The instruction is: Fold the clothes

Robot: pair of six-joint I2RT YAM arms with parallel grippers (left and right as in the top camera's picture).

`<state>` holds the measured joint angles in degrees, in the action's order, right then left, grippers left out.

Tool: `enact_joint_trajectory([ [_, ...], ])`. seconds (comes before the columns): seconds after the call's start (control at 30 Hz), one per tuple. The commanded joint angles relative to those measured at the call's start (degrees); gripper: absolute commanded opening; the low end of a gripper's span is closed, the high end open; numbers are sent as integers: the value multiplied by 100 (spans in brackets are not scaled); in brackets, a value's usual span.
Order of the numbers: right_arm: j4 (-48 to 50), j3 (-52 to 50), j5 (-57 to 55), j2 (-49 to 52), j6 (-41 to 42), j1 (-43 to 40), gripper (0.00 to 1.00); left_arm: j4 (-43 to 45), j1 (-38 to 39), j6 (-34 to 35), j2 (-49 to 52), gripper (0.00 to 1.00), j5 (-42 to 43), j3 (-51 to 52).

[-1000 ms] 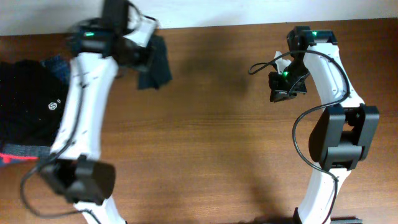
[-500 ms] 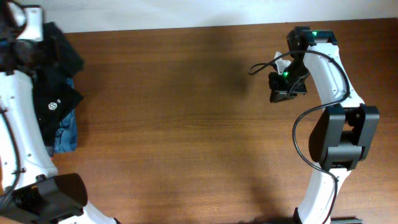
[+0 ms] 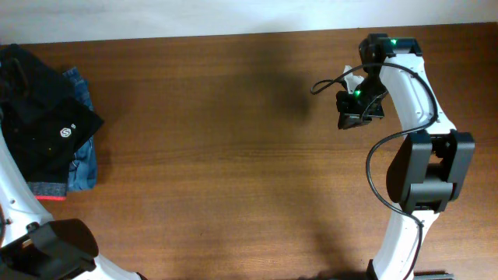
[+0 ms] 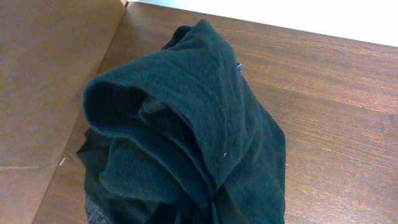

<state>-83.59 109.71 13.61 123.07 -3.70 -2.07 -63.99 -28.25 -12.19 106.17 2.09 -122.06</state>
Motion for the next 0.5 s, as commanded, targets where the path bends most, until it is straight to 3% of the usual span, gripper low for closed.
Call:
enact_joint_trajectory([
  [0.0, -22, 74, 74, 9, -57, -22, 14, -90, -133, 76, -188, 3, 4, -76],
  [0.47, -114, 76, 74, 9, -57, -22, 14, -361, -627, 76, -57, 4, 0, -66],
])
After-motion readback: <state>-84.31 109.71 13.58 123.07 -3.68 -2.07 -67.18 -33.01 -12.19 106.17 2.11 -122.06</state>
